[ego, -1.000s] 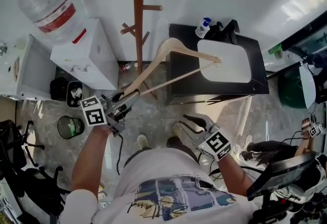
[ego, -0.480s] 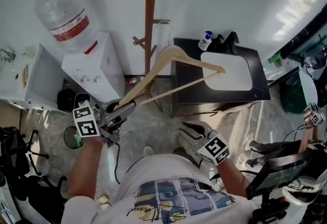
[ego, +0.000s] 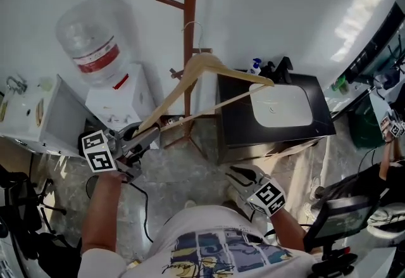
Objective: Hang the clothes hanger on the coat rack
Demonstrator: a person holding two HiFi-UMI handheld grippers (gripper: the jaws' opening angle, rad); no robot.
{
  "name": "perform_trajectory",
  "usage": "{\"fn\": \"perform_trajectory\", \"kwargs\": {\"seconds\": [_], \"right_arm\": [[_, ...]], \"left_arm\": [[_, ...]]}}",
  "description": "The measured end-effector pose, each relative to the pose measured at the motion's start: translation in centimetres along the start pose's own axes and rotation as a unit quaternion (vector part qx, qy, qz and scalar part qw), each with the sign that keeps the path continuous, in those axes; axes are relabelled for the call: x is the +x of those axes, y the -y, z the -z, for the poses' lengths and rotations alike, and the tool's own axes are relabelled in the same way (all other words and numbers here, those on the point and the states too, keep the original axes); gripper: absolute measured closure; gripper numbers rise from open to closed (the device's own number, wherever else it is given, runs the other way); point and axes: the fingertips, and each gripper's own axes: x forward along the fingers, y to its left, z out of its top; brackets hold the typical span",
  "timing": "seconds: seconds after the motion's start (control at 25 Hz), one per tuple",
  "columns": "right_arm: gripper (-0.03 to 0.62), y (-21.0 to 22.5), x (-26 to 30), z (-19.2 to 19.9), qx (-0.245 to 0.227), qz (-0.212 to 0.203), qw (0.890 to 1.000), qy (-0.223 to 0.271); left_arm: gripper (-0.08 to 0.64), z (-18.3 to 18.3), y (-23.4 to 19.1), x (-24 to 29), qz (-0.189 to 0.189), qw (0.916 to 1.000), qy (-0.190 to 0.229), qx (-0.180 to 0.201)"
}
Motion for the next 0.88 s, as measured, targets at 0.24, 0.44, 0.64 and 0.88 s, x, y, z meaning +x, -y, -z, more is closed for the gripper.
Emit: {"fn": "perform_trajectory", "kwargs": {"seconds": [0.24,0.44,0.64,0.88], "right_arm": [[0.494,0.3,0.4,-0.2,0.008,0.007,1.0,0.003],[0.494,0.6,0.2,0.0,0.011,0.012,1.0,0.005],[0.494,0.5,0.2,0.2,0.005,0.015,1.0,0.002],[0.494,0.5,0.2,0.3,0.006,0.015,1.0,0.004]], "left_arm": [[0.522,-4.5,0.2,1.6,0.024,0.999,-0.001,0.036],[0.523,-8.6,0.8,3.0,0.042,0.9969,0.004,0.066],[0.525,-11.8,0.7,3.6,0.047,0.9963,0.023,0.068],[0.525,-14.0,-0.4,4.1,0.045,0.9962,0.038,0.064]]}}
